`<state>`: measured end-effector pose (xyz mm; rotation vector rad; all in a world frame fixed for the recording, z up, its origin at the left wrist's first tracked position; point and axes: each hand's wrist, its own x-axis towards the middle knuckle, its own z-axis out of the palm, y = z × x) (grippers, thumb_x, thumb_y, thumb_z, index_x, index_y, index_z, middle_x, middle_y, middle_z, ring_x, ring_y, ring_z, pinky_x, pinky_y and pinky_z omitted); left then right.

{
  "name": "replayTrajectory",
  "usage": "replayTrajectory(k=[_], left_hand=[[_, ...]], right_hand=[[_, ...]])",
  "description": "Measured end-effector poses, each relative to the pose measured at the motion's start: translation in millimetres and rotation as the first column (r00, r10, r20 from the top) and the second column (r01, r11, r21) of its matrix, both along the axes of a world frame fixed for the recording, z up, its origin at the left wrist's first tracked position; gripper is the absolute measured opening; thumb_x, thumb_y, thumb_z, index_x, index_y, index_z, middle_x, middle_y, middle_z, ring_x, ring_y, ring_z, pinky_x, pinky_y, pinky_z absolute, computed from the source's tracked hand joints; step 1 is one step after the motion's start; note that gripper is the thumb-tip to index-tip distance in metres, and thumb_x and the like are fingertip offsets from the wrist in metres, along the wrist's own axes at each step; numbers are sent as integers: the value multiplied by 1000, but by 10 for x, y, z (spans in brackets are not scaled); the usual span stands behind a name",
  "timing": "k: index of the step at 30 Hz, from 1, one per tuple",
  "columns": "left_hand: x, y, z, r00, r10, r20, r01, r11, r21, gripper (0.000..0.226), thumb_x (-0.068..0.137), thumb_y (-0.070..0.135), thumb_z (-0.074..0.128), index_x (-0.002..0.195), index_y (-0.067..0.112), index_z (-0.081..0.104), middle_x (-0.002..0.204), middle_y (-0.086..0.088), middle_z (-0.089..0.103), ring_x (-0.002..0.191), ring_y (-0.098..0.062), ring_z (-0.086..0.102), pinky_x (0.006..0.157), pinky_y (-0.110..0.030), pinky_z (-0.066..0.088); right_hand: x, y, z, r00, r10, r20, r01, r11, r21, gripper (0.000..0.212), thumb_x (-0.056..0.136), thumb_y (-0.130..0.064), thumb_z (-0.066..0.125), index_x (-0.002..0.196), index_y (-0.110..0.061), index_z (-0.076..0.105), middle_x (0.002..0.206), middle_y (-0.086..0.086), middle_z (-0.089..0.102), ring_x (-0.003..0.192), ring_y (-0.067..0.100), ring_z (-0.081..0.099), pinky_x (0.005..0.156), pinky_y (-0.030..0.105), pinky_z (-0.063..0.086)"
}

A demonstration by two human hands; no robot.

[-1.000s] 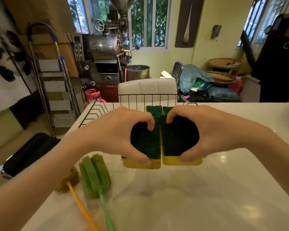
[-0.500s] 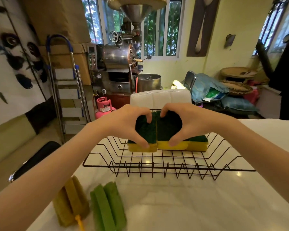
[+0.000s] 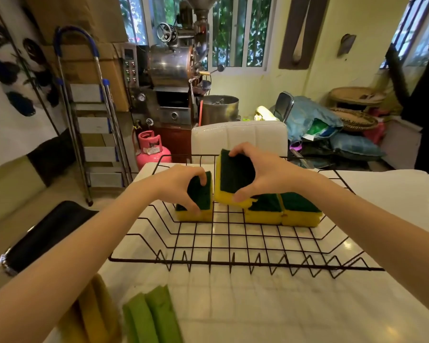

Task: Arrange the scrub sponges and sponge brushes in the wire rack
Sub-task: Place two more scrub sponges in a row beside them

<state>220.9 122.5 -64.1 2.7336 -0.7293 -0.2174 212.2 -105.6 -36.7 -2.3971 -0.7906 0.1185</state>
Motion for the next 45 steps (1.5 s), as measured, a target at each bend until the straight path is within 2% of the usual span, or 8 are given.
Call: replayTrajectory(k=[8,17,21,26,33,36,40,45], left_hand=[[42,13,-54,998,46,-52,-42,997,69,57,61,37,77,105,31,42,105,2,46,93,-17,48,71,-27,44],[33,2,-32,995,62,-79,-56,996,75,55,64,29,76,106,28,41,106,0,45,92,-17,48,66,-23,42],[3,-5,-33,995,70,-73,-66,996,65,54,65,25,75,108,25,42,106,0,43,93,-18,47,68,-24,43],[-31,-23,-40,996,65,-57,-62,996,60,54,65,24,74,108,26,42,107,-2,46,94,-21,49,80,-36,50],[-21,-26,-40,994,62,-87,-54,994,94,53,66,26,73,109,28,41,109,-6,50,93,-22,52,82,-41,51],[-25,-29,-48,995,62,-84,-53,993,105,54,67,27,72,111,28,41,109,-4,49,93,-22,51,81,-39,50],[-41,-47,-41,996,54,-65,-46,991,123,53,68,27,70,113,26,40,104,0,46,88,-18,48,70,-28,45],[-53,-36,-51,995,52,-84,-41,990,137,53,69,27,69,112,27,39,102,-1,48,85,-18,50,69,-28,45]], right_hand=[[78,217,-186,999,43,12,-39,971,-234,84,60,-38,81,126,-18,33,117,2,49,99,16,48,69,20,44],[134,245,-246,997,6,-80,-26,969,-246,83,63,-38,79,128,-18,32,121,4,48,99,18,48,75,25,45],[171,266,-296,997,12,-70,-34,946,-321,84,62,-40,79,128,-20,32,120,4,49,99,19,48,78,29,46],[202,298,-334,997,6,-80,-28,959,-281,85,63,-40,79,129,-19,31,121,4,49,99,18,49,81,29,47],[196,295,-386,997,36,-72,-54,961,-270,83,67,-39,76,134,-18,31,130,7,47,110,21,47,91,34,48],[179,279,-393,997,28,-72,-46,964,-262,84,67,-40,76,135,-19,30,131,7,45,112,21,46,92,34,46],[161,277,-387,997,19,-81,-39,968,-247,84,67,-40,76,134,-19,30,131,6,45,111,19,46,87,29,45],[136,275,-396,996,13,-85,-32,974,-226,84,66,-39,77,133,-20,31,130,5,47,110,20,47,88,30,46]])
